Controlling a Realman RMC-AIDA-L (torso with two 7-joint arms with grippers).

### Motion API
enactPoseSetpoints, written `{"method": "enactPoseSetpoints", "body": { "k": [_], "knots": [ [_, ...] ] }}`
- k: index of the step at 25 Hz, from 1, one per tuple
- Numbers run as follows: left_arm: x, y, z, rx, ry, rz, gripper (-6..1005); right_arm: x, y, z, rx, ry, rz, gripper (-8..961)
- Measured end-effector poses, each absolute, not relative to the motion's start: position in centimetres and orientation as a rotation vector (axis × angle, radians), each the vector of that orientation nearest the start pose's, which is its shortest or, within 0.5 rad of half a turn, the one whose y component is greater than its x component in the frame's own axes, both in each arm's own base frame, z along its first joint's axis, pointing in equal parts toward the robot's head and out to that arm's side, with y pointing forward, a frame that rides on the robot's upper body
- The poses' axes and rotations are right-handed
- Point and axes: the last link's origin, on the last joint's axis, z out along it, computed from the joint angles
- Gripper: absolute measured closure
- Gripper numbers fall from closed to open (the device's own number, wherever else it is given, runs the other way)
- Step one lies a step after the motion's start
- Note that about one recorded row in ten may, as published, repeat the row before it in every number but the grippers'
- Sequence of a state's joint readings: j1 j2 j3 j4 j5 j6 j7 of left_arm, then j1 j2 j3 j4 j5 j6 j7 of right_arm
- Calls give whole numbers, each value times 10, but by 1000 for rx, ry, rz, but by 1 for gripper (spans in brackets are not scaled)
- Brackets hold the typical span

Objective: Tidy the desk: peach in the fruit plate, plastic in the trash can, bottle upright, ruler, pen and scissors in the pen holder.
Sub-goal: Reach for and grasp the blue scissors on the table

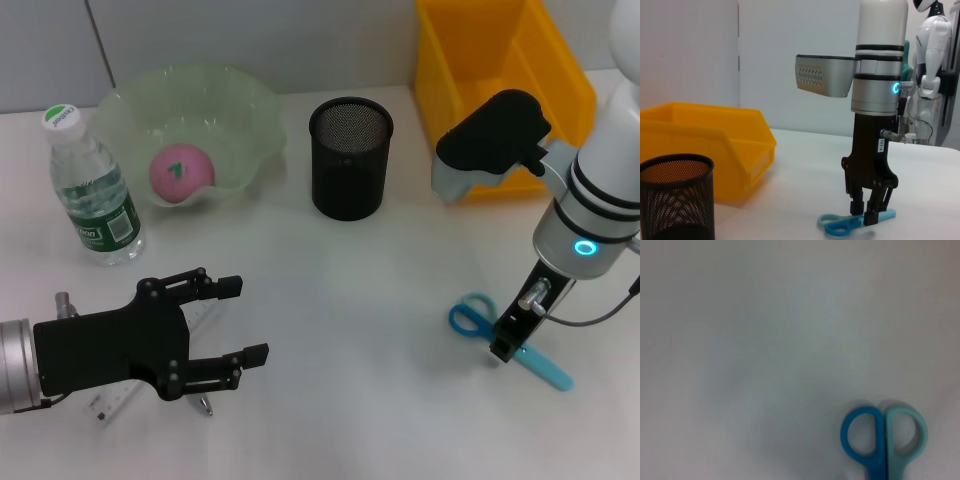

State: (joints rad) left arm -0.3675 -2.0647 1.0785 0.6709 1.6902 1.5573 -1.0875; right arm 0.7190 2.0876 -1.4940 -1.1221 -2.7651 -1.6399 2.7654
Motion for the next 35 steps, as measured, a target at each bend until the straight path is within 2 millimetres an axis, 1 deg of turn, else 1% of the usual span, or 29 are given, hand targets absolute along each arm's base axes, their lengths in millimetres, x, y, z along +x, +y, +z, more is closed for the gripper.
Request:
{"method": "enactPoseSetpoints", "body": {
  "k": [3, 17, 22, 28, 35],
  "knots": [
    [-263, 285, -26, -2825, -242, -761, 194, 205, 346, -26, -2429, 1137, -923, 631],
    [-264, 285, -25, -2823, -245, -759, 195, 200, 349, -22, -2419, 1111, -929, 627],
    [-265, 286, -24, -2816, -247, -760, 195, 200, 349, -23, -2416, 1093, -945, 499],
    [-265, 286, -24, -2815, -249, -761, 195, 201, 349, -25, -2417, 1085, -950, 416],
    [-265, 286, -24, -2812, -255, -760, 195, 202, 348, -26, -2419, 1092, -947, 430]
  ]
}}
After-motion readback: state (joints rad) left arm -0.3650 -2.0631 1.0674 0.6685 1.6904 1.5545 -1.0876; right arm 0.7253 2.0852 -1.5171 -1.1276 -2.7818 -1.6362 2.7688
